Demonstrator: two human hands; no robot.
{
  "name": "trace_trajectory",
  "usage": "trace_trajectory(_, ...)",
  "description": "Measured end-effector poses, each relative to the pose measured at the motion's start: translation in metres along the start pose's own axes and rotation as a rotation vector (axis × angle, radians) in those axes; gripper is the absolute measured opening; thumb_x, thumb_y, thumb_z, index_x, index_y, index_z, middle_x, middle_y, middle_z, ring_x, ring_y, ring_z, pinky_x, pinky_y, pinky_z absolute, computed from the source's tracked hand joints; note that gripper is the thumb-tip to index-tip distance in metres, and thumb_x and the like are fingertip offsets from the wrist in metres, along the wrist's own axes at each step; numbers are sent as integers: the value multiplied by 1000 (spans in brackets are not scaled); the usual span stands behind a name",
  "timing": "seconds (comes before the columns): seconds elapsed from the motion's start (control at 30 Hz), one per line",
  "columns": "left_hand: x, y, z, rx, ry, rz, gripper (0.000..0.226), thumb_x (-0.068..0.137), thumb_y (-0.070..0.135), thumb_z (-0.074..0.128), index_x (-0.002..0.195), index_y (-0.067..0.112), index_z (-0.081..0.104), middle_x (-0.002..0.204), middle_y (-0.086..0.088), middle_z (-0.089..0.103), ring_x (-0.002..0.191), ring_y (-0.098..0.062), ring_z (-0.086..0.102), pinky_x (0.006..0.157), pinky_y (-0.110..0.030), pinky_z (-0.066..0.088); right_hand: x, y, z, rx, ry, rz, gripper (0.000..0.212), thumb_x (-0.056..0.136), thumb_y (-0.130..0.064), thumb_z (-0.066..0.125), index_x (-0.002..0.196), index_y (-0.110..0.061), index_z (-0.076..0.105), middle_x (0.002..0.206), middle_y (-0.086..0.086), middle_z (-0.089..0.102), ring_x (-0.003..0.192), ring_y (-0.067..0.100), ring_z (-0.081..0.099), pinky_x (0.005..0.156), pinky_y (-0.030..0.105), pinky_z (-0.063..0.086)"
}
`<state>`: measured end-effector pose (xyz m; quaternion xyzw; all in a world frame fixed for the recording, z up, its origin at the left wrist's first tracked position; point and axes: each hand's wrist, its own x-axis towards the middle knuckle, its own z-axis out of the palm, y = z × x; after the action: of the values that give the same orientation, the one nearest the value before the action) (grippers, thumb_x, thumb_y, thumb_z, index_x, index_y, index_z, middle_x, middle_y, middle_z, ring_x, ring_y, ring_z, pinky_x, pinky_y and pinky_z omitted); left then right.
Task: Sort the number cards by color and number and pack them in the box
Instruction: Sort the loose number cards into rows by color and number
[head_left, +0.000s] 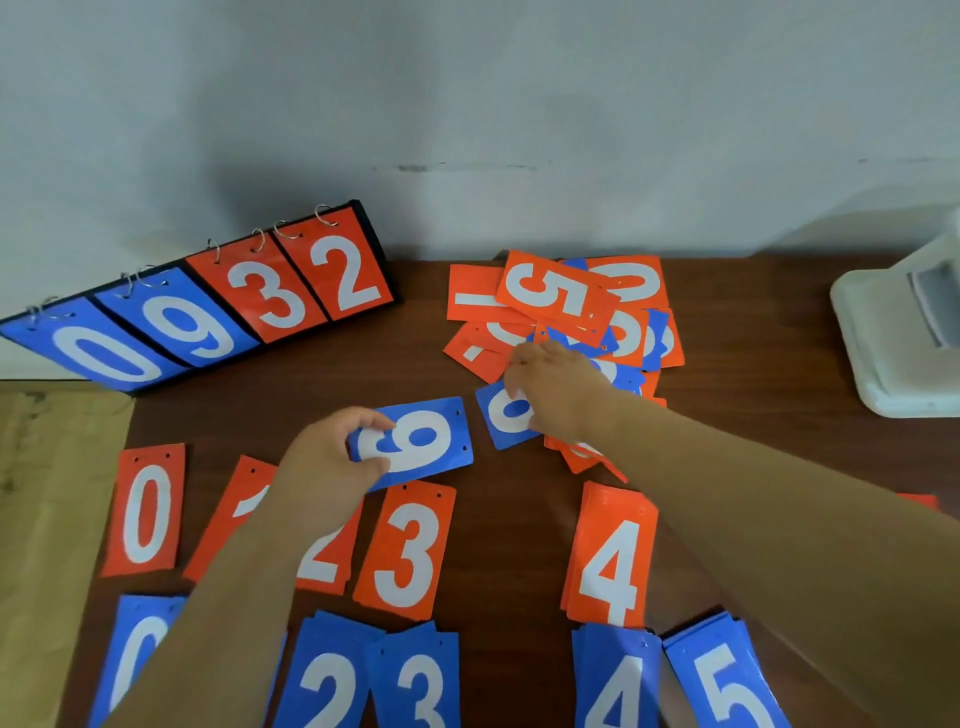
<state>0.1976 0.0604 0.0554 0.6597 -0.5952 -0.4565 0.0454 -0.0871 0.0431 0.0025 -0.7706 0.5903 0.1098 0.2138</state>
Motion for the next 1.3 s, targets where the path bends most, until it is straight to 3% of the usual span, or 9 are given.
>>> trace_trajectory(0.13, -7, -11, 0, -123, 130, -74, 37, 92, 9, 71, 117, 35, 63, 129, 1, 58, 86, -18, 62, 55, -22, 49, 15, -5, -6, -166, -65, -18, 31, 87, -28, 73, 116, -27, 63, 119, 4, 52, 113, 28, 49, 87, 38, 43)
trace_trajectory(0.3, -15, -6, 9, -282, 273, -149, 53, 94, 12, 71, 140, 34, 57, 145, 4, 51, 126, -20, 56, 88, -38, 59, 21, -8, -2, 46, -89, -59, 25, 87, -4, 63, 101, -24, 67, 112, 2, 59, 101, 25, 60, 82, 41, 53)
trace_trajectory(0.4, -23, -3, 16, -392, 332, -152, 52, 97, 12, 66, 143, 35, 55, 142, 10, 52, 102, -11, 63, 68, -29, 58, 9, -14, -10, 363, 33, 21, 18, 92, -6, 66, 100, -21, 73, 108, -1, 66, 98, 19, 64, 83, 34, 55)
trace_trajectory(0.53, -35, 6, 28, -596, 304, -172, 51, 100, 17, 64, 141, 45, 55, 125, 15, 62, 76, -20, 68, 69, -48, 64, -34, -32, -35, 1068, 380, 348, 17, 91, -11, 72, 92, -28, 75, 92, -13, 70, 84, 3, 67, 71, 18, 56)
trace_trajectory(0.63, -51, 27, 41, -710, 252, -112, 47, 99, 21, 64, 137, 47, 56, 117, 14, 68, 85, -22, 71, 64, -33, 59, -76, -47, -30, 1445, 445, 515, 20, 91, -12, 75, 95, -32, 76, 103, 7, 72, 95, 22, 73, 79, 40, 64)
trace_trajectory(0.73, -74, 49, 57, -757, 210, 5, 48, 97, 19, 68, 138, 42, 56, 126, 18, 65, 111, -4, 66, 82, -25, 60, -119, -62, -22, 1671, 491, 643, 20, 90, -7, 75, 101, -23, 75, 113, 10, 71, 98, 19, 74, 76, 36, 63)
trace_trajectory(1.07, -158, 80, 100, -501, 81, 237, 59, 92, 1, 69, 134, 41, 59, 122, 30, 57, 118, 2, 58, 75, -14, 57, -263, -64, -3, 1499, 502, 639, 17, 86, -17, 80, 92, -31, 73, 84, -1, 74, 67, 14, 70, 61, 29, 56)
trace_trajectory(1.23, -223, 82, 119, -449, -101, 307, 59, 91, -1, 71, 125, 47, 66, 130, 16, 66, 115, -4, 65, 83, -37, 63, -339, -41, -14, 1438, 568, 407, 22, 86, -4, 77, 99, -19, 68, 87, -5, 76, 74, 8, 73, 59, 25, 58)
trace_trajectory(1.3, -246, 88, 131, -358, -159, 319, 58, 91, 2, 71, 122, 50, 66, 128, 23, 64, 110, -1, 66, 80, -41, 63, -368, -33, -14, 1392, 519, 303, 26, 88, -2, 75, 102, -23, 65, 95, -3, 75, 84, 18, 75, 68, 39, 63)
